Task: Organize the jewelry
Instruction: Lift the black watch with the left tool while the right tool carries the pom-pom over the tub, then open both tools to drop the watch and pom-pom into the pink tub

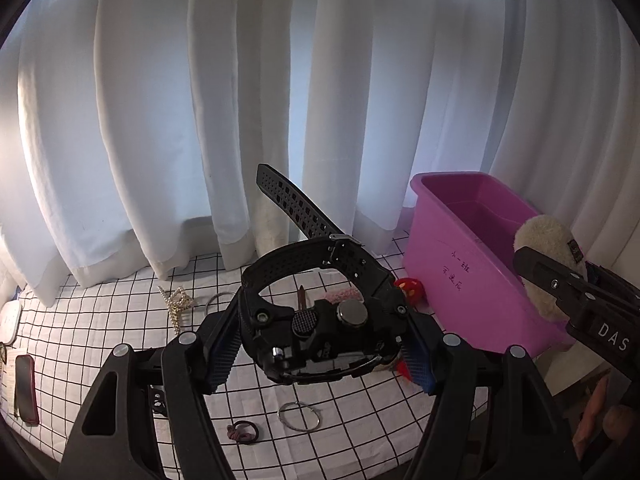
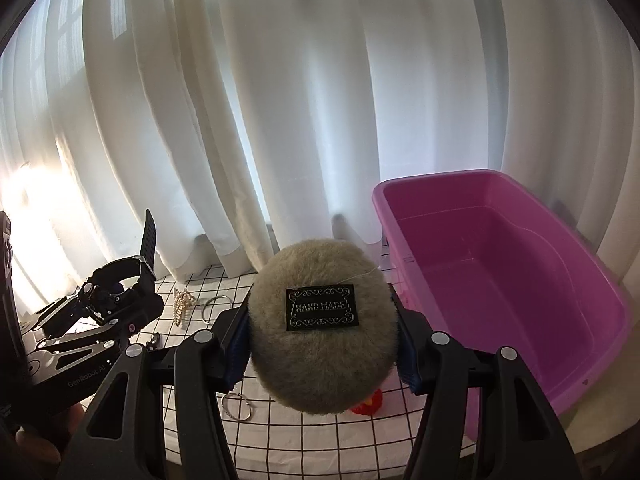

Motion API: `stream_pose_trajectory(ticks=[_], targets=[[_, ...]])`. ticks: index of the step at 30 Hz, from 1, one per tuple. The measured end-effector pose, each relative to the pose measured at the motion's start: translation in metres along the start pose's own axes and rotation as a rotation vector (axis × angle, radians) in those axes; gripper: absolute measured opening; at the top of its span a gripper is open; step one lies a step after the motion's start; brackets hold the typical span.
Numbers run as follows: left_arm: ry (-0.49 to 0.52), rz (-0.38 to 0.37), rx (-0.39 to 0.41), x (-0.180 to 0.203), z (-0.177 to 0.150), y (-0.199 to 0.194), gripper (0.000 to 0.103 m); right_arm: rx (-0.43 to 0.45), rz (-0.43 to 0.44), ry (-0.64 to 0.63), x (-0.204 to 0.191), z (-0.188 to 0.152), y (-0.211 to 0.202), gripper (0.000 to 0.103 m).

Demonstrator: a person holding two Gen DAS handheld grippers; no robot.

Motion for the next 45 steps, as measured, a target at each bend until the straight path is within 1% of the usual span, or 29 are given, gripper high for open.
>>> stream_pose_trajectory(ticks=[7,9,13,17,19,22,24,26,28,33,36,37,41,45], targets=[[0.093,-0.117,0.018,0.078,0.031,0.011,0.067,0.038,-0.117,0.061,0.070,0.015,-0.034,0.057],[0.122,-0.151,0.018,0.103,0.038,0.017,0.067,0.031,-0.137,0.084,0.090,0.017,-0.037,0.057],[0.168,-0.184,0.013,0.147,0.050,0.029,0.067,0.017,-0.168,0.139,0.131,0.022,-0.040,0.057],[0.200,-0.217,-0.023,0.187,0.058,0.050,0.067,-0.022,-0.182,0.185,0.164,0.022,-0.032,0.057],[0.222,-0.233,-0.047,0.205,0.061,0.062,0.067,-0.054,-0.184,0.205,0.179,0.021,-0.026,0.057],[0.245,-0.234,-0.090,0.228,0.060,0.081,0.067,-0.115,-0.175,0.256,0.202,0.014,-0.010,0.057],[0.252,-0.243,-0.140,0.238,0.058,0.096,0.067,-0.154,-0.167,0.280,0.211,0.009,-0.001,0.057],[0.253,-0.235,-0.187,0.246,0.056,0.110,0.067,-0.191,-0.175,0.305,0.222,0.004,0.009,0.057],[0.251,-0.232,-0.237,0.250,0.054,0.126,0.067,-0.219,-0.160,0.332,0.229,0.002,0.016,0.057],[0.252,-0.209,-0.316,0.253,0.049,0.151,0.067,-0.275,-0.159,0.345,0.246,-0.004,0.037,0.057],[0.265,-0.198,-0.328,0.255,0.047,0.157,0.067,-0.302,-0.156,0.371,0.254,-0.007,0.049,0.057],[0.269,-0.194,-0.335,0.257,0.047,0.160,0.067,-0.311,-0.155,0.378,0.258,-0.004,0.063,0.057],[0.277,-0.191,-0.354,0.262,0.043,0.169,0.067,-0.327,-0.159,0.387,0.258,-0.001,0.072,0.057],[0.292,-0.181,-0.343,0.266,0.042,0.177,0.068,-0.334,-0.169,0.392,0.260,-0.003,0.082,0.064]])
Point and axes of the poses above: each gripper's, at about its wrist camera, not at the fingertips, and y roughly the way its jaws point, x to its right, z to its top, the point moved 5 cm from there along y, roughly the way its jaws point, and after that the axes turned 8 degrees about z, right-handed, at the moved point
